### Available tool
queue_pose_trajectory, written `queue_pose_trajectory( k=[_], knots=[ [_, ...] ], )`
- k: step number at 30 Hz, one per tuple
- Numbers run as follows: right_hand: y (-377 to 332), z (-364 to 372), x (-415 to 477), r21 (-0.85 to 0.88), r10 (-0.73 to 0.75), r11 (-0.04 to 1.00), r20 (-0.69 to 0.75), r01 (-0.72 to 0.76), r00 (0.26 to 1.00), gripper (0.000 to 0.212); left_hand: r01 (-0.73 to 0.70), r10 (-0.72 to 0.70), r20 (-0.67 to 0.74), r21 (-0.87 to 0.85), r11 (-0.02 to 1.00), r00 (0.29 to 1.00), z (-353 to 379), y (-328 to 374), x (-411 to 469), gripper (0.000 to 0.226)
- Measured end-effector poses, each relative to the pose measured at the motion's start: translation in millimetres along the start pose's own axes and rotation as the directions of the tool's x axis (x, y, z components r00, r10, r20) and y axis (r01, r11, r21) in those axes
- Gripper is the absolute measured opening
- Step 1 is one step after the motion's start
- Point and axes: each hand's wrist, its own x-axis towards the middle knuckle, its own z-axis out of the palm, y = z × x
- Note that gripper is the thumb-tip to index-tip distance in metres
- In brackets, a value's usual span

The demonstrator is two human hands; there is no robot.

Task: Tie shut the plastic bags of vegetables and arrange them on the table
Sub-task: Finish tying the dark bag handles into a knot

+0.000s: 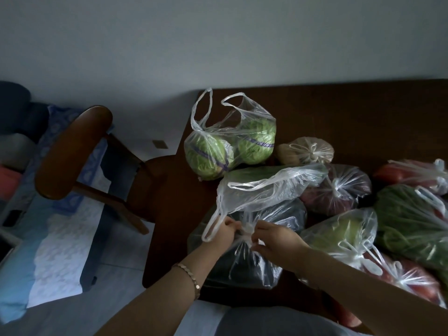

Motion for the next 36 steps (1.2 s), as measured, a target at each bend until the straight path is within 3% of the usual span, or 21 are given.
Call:
queue_pose_trajectory(
  k=[2, 4, 6, 8, 9, 11, 13, 14, 16, 17, 20, 21, 23, 24, 26, 29, 31, 33, 36],
  knots=[
    [-3, -11, 4, -0.018, -0.011, 1.000, -0.127, 0.009, 0.992, 0.023, -0.096, 0.111, -0.133, 0.115, 0.989, 0.985, -8, 0, 1, 0.031],
    [-6, -28, 12, -0.089, -0.063, 0.995, -0.357, 0.033, 0.932, 0.026, -0.218, 0.254, -0.275, 0.154, 0.964, 0.927, -18, 0, 0, 0.065],
    [-9, -48, 28, -0.182, -0.033, 0.981, -0.484, -0.063, 0.874, 0.047, -0.443, 0.491, -0.327, 0.213, 0.871, 0.807, -28, 4, -4, 0.077],
    [-5, -66, 44, -0.276, 0.138, 0.926, -0.391, -0.258, 0.910, 0.069, -0.602, 0.697, -0.238, 0.367, 0.709, 0.677, -34, 8, -4, 0.064],
    [0, -73, 50, -0.327, 0.246, 0.885, -0.278, -0.333, 0.928, 0.070, -0.642, 0.734, -0.181, 0.380, 0.666, 0.655, -36, 10, -3, 0.051],
    [13, -79, 58, -0.448, 0.363, 0.816, -0.097, -0.366, 0.927, 0.048, -0.694, 0.780, -0.105, 0.396, 0.602, 0.617, -41, 18, -2, 0.028],
    [20, -86, 62, -0.490, 0.350, 0.811, -0.030, -0.319, 0.936, 0.024, -0.729, 0.782, -0.071, 0.318, 0.606, 0.619, -47, 27, -5, 0.024],
    [21, -90, 62, -0.407, 0.317, 0.858, -0.059, -0.312, 0.947, 0.023, -0.732, 0.776, -0.076, 0.286, 0.619, 0.626, -51, 33, -8, 0.028],
    [14, -101, 59, -0.028, 0.342, 0.937, -0.133, -0.349, 0.930, 0.030, -0.721, 0.766, -0.146, 0.268, 0.639, 0.626, -59, 45, -12, 0.036],
    [10, -107, 56, 0.179, 0.377, 0.920, -0.155, -0.350, 0.913, 0.033, -0.719, 0.750, -0.196, 0.214, 0.661, 0.631, -61, 52, -12, 0.037],
    [-7, -126, 48, 0.655, 0.437, 0.735, -0.256, -0.179, 0.862, 0.042, -0.701, 0.624, -0.340, -0.184, 0.689, 0.703, -62, 76, -19, 0.041],
    [-13, -130, 46, 0.769, 0.446, 0.631, -0.249, -0.104, 0.859, 0.044, -0.676, 0.592, -0.328, -0.319, 0.664, 0.736, -59, 86, -24, 0.037],
    [-24, -136, 45, 0.910, 0.457, 0.415, -0.226, 0.019, 0.860, 0.044, -0.629, 0.585, -0.244, -0.400, 0.666, 0.774, -52, 100, -32, 0.022],
    [-28, -138, 44, 0.947, 0.476, 0.318, -0.206, 0.052, 0.855, 0.044, -0.602, 0.594, -0.163, -0.408, 0.686, 0.788, -46, 104, -34, 0.016],
    [-32, -134, 42, 0.982, 0.554, 0.190, -0.115, 0.009, 0.824, 0.040, -0.464, 0.546, 0.031, -0.487, 0.740, 0.837, -31, 109, -41, 0.027],
    [-28, -121, 37, 0.892, 0.741, 0.261, 0.059, -0.369, 0.669, 0.040, -0.331, 0.439, 0.163, -0.445, 0.832, 0.884, -10, 105, -45, 0.040],
    [-23, -109, 29, 0.842, 0.802, 0.230, 0.121, -0.489, 0.585, 0.038, -0.276, 0.372, 0.163, -0.425, 0.862, 0.914, 2, 98, -44, 0.034],
    [-20, -98, 21, 0.833, 0.790, 0.280, 0.083, -0.478, 0.607, 0.031, -0.195, 0.297, 0.148, -0.478, 0.856, 0.943, 9, 91, -42, 0.023],
    [-24, -90, 12, 0.792, 0.688, 0.460, -0.033, -0.400, 0.725, 0.026, -0.091, 0.201, 0.160, -0.520, 0.849, 0.966, 17, 86, -40, 0.016]
  ],
)
